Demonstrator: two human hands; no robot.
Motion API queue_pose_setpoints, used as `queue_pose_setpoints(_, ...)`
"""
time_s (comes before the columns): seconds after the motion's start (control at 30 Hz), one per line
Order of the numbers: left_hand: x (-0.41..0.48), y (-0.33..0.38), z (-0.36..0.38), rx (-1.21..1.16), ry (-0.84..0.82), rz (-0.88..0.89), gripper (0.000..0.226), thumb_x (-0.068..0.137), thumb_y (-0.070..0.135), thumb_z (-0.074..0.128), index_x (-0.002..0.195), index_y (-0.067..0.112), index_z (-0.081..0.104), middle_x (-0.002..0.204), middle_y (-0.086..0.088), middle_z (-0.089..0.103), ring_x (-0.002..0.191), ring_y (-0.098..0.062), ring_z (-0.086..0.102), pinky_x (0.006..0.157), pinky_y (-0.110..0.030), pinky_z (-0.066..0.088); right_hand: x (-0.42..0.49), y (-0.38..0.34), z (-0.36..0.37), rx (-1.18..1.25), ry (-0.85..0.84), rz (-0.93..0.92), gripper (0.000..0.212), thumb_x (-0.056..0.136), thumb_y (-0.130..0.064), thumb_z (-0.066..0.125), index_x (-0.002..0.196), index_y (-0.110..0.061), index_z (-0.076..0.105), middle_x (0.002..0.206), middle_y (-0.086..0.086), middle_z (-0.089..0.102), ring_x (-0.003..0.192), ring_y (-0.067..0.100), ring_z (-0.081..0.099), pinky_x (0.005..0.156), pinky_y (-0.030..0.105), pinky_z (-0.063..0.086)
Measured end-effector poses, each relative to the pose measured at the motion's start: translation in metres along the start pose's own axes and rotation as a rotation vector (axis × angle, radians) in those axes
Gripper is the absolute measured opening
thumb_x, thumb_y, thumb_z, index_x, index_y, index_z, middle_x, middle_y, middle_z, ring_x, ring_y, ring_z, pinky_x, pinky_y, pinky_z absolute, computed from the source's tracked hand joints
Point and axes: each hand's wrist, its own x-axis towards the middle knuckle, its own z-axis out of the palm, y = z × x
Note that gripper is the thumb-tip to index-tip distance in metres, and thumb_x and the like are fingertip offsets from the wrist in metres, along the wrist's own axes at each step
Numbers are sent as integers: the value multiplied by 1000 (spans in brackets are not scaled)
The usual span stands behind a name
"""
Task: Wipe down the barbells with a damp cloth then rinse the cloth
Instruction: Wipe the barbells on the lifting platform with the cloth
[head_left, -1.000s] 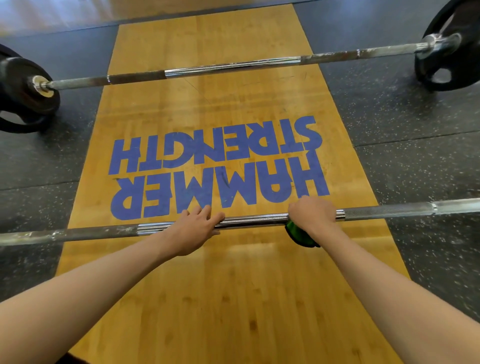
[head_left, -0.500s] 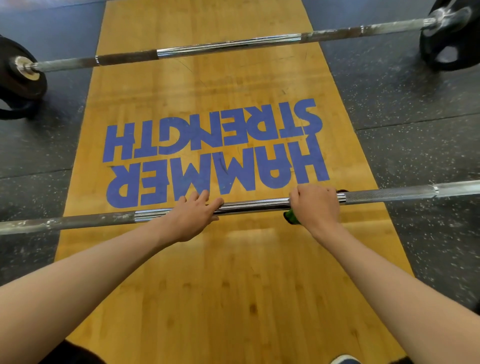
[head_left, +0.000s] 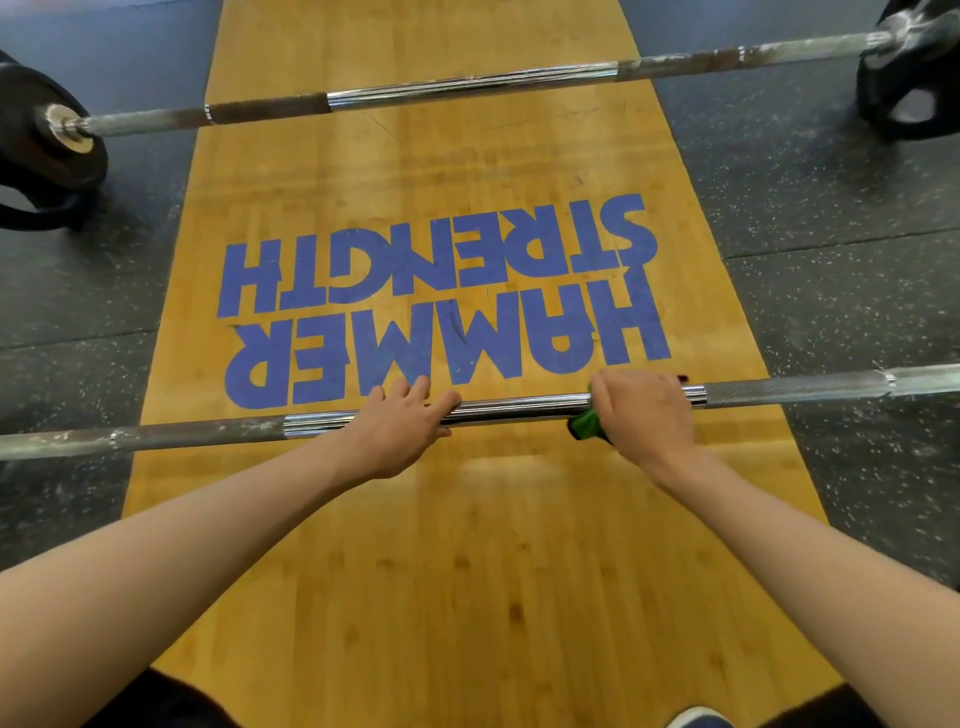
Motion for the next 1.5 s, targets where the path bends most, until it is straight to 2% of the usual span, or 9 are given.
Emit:
queue_pose_setpoints(0.2,-3,2,-5,-4,-10,-14,42,107,46,31,145,29,27,128,-8,48,109,-27,50,91,-41,45,42,-57,-16,103,-332,382,33,96,-11,38,68,-13,54,70,2,53,61,21,48,60,28,36)
queue_pose_setpoints(0.33,-2,0,-12,31,-20,-1,42,107,46,32,145,28,28,129,-9,49,112,-28,50,93,-43,42,28,-118,-1,26,-200,83,30,100,-10,38,74,-17,50,68,-2,52,62,23,51,55,29,31)
queue_pose_setpoints(0.47,-4,0,-7,-38,-68,-22,41,107,46,30,145,29,26,124,-7,49,107,-27,50,90,-43,46,-6,-89,22,32,-22,-167,36,105,-42,34,95,-23,63,81,-3,63,77,23,58,74,38,40)
queue_pose_setpoints(0.67,-2,0,-7,-44,-80,-31,41,107,48,30,145,32,26,125,-7,50,111,-29,51,101,-49,41,11,-40,-7,44,-125,267,44,101,-25,31,74,-16,64,67,-1,57,66,23,54,76,37,32)
queue_pose_setpoints(0.83,-3,0,-5,-63,-74,-45,44,107,47,30,148,32,24,126,-9,50,113,-30,51,98,-48,44,41,-110,-10,49,-332,256,36,102,-17,37,69,-15,51,72,1,52,71,25,55,65,29,41)
queue_pose_setpoints(0.93,-2,0,-6,-54,-76,-38,45,107,48,30,148,33,23,127,-10,50,114,-31,51,98,-48,44,33,-135,3,-56,-211,34,26,99,-11,42,74,-17,47,65,-2,44,58,23,47,55,30,34)
queue_pose_setpoints(1.13,-3,-2,-3,-53,-70,-29,42,106,50,29,145,33,25,125,-7,50,111,-29,52,99,-48,43,-13,-53,34,-57,181,-297,32,106,-39,39,114,-20,64,92,0,64,83,26,59,78,40,43)
queue_pose_setpoints(1.33,-3,-1,-6,-65,-75,-26,43,107,48,30,146,32,25,126,-8,48,111,-29,52,100,-46,44,0,7,11,-54,94,149,44,98,-32,26,65,-16,51,59,-4,47,59,26,47,65,37,30)
queue_pose_setpoints(1.5,0,-1,-9,-65,-119,-26,44,107,48,31,147,31,24,128,-8,46,112,-29,51,101,-47,44,27,-64,-1,-36,-182,281,65,103,-50,28,60,-11,57,60,2,56,58,22,49,77,37,42)
